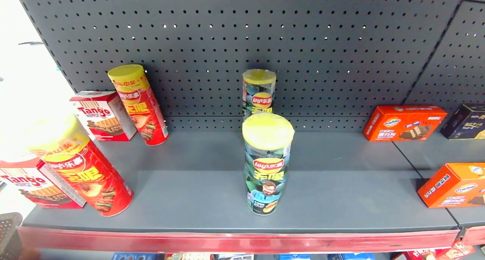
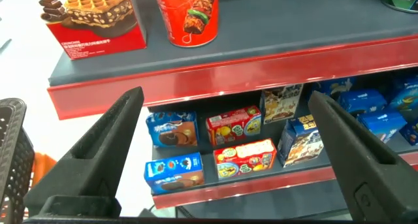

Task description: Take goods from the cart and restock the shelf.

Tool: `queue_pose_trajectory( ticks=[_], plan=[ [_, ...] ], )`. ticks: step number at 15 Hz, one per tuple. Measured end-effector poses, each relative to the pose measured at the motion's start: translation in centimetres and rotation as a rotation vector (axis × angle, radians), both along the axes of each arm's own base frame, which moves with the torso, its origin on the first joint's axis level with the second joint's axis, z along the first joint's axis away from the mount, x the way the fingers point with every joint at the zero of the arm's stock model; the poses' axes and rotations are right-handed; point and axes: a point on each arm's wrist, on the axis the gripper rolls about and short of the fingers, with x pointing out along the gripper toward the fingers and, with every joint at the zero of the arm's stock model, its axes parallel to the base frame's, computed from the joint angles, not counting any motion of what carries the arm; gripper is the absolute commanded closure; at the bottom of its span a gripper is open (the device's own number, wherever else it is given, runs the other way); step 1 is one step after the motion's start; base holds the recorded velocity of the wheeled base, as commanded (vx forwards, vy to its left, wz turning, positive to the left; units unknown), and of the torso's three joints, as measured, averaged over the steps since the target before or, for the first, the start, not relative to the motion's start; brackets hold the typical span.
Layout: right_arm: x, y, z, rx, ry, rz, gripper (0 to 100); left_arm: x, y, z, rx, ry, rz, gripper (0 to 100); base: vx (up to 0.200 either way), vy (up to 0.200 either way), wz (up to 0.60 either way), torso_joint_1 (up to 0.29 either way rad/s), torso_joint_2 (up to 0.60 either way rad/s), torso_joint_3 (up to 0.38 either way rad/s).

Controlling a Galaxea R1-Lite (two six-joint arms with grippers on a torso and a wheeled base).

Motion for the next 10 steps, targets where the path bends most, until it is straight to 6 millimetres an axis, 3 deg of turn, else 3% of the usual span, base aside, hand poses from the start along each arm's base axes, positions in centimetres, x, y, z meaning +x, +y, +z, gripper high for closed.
queue_pose_trajectory(
  ticks=[10],
  plan=[
    [0.0,0.0,0.0,0.001,0.0,0.002,0,0.0,0.0,0.0,-0.002,0.0,0.0,0,0.0,0.0,0.0,0.0,0.0,0.0]
  ],
)
